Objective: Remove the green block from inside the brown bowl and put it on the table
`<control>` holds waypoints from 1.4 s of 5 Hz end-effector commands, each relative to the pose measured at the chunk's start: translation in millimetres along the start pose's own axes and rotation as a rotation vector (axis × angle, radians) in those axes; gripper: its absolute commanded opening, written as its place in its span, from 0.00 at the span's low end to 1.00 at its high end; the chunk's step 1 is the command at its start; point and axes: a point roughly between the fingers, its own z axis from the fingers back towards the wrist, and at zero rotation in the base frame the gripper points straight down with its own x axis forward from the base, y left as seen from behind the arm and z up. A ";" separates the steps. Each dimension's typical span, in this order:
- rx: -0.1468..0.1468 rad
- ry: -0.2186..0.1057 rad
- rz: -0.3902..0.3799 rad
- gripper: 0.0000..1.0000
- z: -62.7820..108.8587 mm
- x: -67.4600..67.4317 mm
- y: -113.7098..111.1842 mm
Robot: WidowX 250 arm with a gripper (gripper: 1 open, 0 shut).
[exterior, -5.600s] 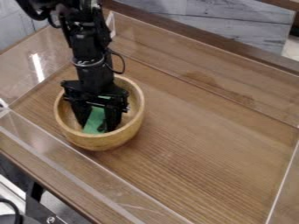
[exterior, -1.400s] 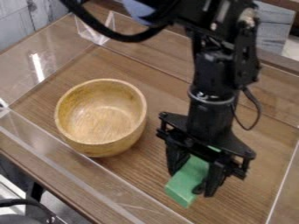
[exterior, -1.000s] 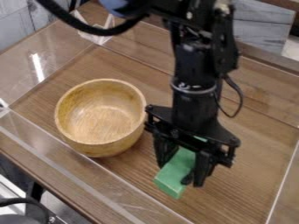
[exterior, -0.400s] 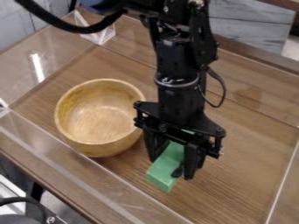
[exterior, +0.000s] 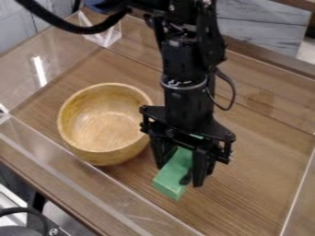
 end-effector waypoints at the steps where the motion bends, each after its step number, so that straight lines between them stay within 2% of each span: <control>1: -0.016 -0.044 0.002 0.00 8.7 7.8 -0.6; 7: -0.041 -0.048 0.016 0.00 3.6 18.4 4.3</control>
